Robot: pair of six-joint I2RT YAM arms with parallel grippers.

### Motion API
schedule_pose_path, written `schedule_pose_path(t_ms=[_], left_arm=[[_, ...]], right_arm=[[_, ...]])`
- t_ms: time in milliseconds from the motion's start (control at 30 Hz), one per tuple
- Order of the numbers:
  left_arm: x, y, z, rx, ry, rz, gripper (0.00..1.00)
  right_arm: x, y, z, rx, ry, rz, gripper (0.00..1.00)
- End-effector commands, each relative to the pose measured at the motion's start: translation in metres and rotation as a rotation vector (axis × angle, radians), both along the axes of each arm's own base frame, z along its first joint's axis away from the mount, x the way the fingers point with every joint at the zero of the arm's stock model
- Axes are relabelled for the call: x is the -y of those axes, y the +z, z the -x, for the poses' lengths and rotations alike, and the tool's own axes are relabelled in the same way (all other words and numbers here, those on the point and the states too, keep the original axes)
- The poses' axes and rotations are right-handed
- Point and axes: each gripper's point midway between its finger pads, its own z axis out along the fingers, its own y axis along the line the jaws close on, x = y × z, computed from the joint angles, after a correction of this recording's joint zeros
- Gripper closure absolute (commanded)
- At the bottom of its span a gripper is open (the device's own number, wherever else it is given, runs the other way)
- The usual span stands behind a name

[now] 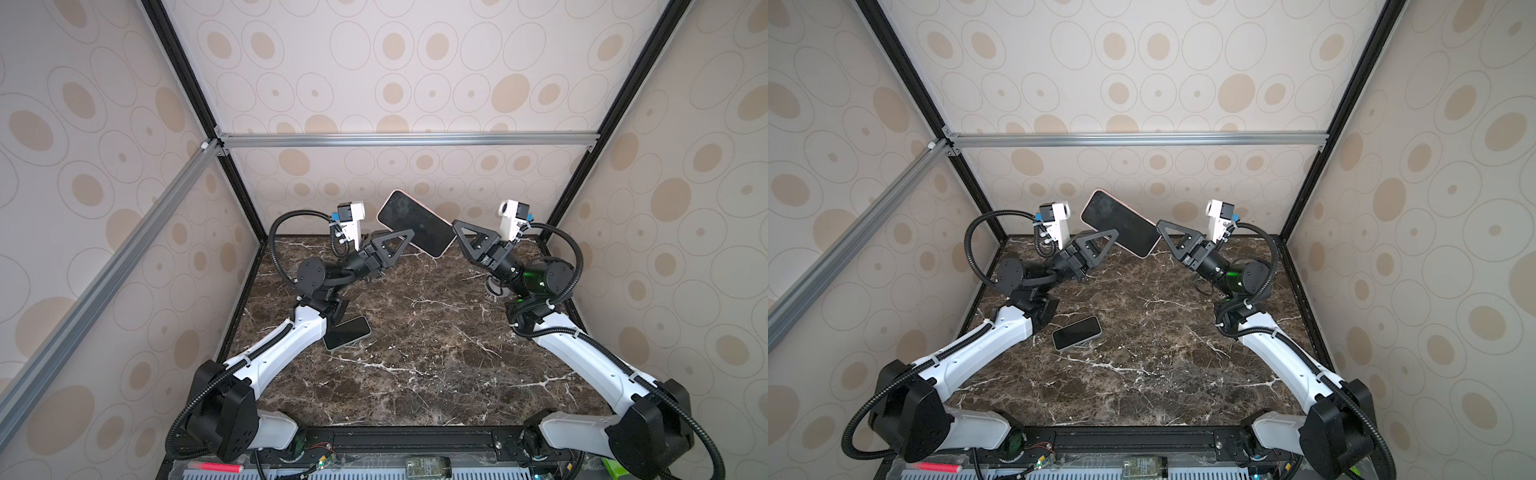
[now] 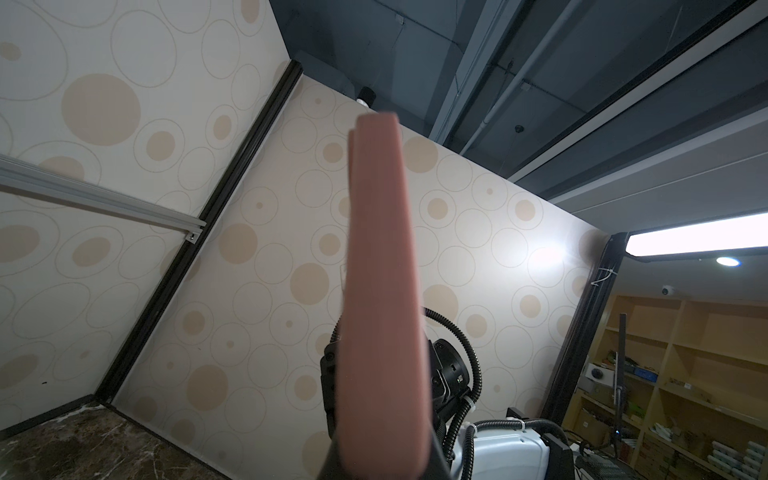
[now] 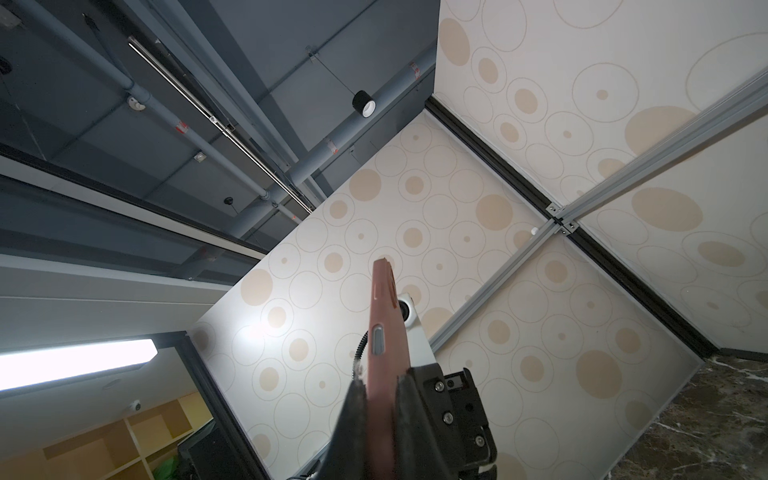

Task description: Take the phone out of the phone case

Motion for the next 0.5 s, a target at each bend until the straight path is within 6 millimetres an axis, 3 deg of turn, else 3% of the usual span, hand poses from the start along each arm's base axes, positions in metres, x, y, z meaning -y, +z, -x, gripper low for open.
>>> schedule_pose_path(t_ms=[0, 233, 467], left_arm=[[-0.004, 0.029, 0.026, 0.233, 0.004, 0.028, 1.00], [0.002, 0.036, 0.039, 0.467, 0.032, -0.009, 1.00], [-0.002, 0.044, 0.042, 0.539, 0.006, 0.032, 1.00]], right_arm=[[-0.014, 0.002, 0.014, -0.055, 0.104, -0.019, 1.00], [-0.026, 0.000, 0.023, -0.143, 0.187, -0.034, 1.00], [-0.024, 0.003, 0.031, -0.166, 0.243, -0.072, 1.00]])
